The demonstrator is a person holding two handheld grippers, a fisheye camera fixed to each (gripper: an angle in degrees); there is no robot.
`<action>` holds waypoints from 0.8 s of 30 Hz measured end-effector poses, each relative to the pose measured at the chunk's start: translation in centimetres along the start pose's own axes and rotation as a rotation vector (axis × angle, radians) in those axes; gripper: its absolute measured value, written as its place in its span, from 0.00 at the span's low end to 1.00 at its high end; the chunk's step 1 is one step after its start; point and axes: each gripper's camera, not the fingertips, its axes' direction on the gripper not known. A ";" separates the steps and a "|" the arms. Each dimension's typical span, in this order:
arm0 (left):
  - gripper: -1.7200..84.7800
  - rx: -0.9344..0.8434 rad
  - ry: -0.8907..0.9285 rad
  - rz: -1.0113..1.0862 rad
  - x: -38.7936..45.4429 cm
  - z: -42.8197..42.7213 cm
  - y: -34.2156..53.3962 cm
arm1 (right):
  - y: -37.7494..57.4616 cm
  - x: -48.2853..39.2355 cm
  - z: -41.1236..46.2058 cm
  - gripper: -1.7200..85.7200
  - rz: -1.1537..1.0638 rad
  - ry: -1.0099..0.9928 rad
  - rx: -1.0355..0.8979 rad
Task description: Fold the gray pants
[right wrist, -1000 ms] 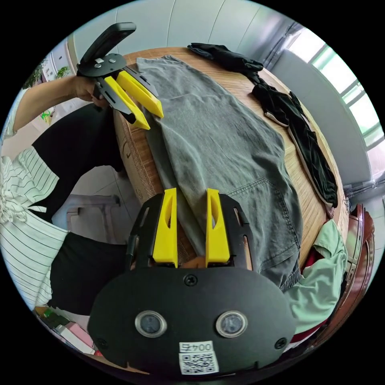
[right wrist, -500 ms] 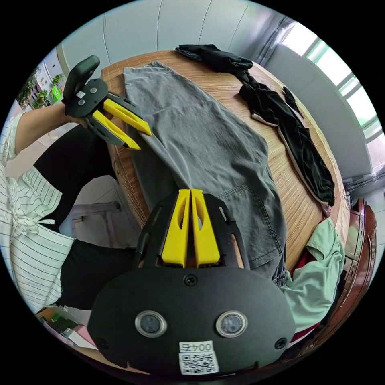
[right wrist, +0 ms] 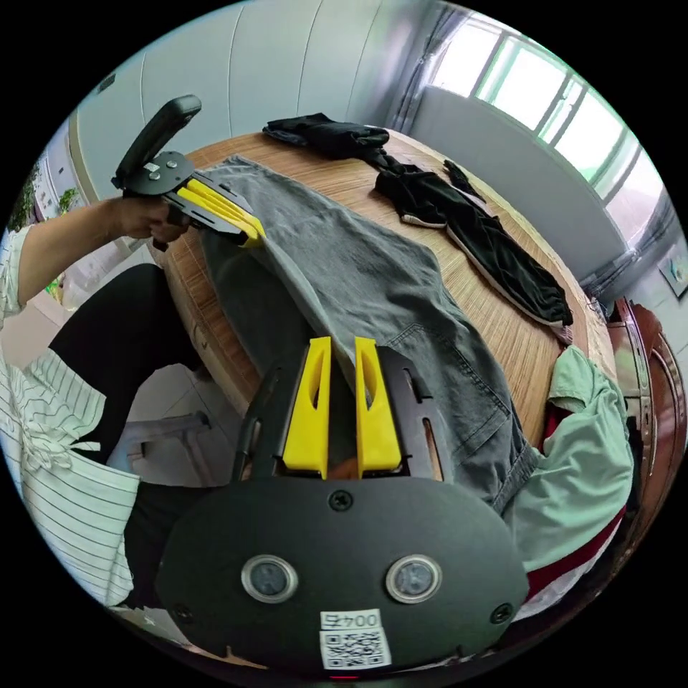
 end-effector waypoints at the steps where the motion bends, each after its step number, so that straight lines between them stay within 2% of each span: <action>1: 0.03 -0.006 0.002 -0.001 -0.1 0.2 -0.1 | 0.9 -0.6 -0.5 0.09 0.072 -0.060 0.064; 3: 0.03 -0.028 0.009 -0.006 -0.5 0.8 -0.3 | 1.9 -2.0 -0.1 0.08 0.126 -0.105 0.103; 7: 0.03 -0.047 0.031 -0.025 -1.4 1.5 -0.6 | 1.4 -5.8 3.4 0.08 0.028 -0.002 0.026; 10: 0.03 -0.057 0.051 -0.035 -2.2 2.0 -0.9 | 0.3 -7.0 4.7 0.09 -0.042 0.150 0.019; 13: 0.03 -0.064 0.074 -0.048 -3.2 2.6 -1.1 | -0.4 -6.9 5.0 0.09 -0.082 0.213 0.053; 24: 0.04 -0.090 0.137 -0.065 -6.2 6.3 -1.4 | -2.7 -7.2 10.1 0.08 -0.306 0.236 -0.087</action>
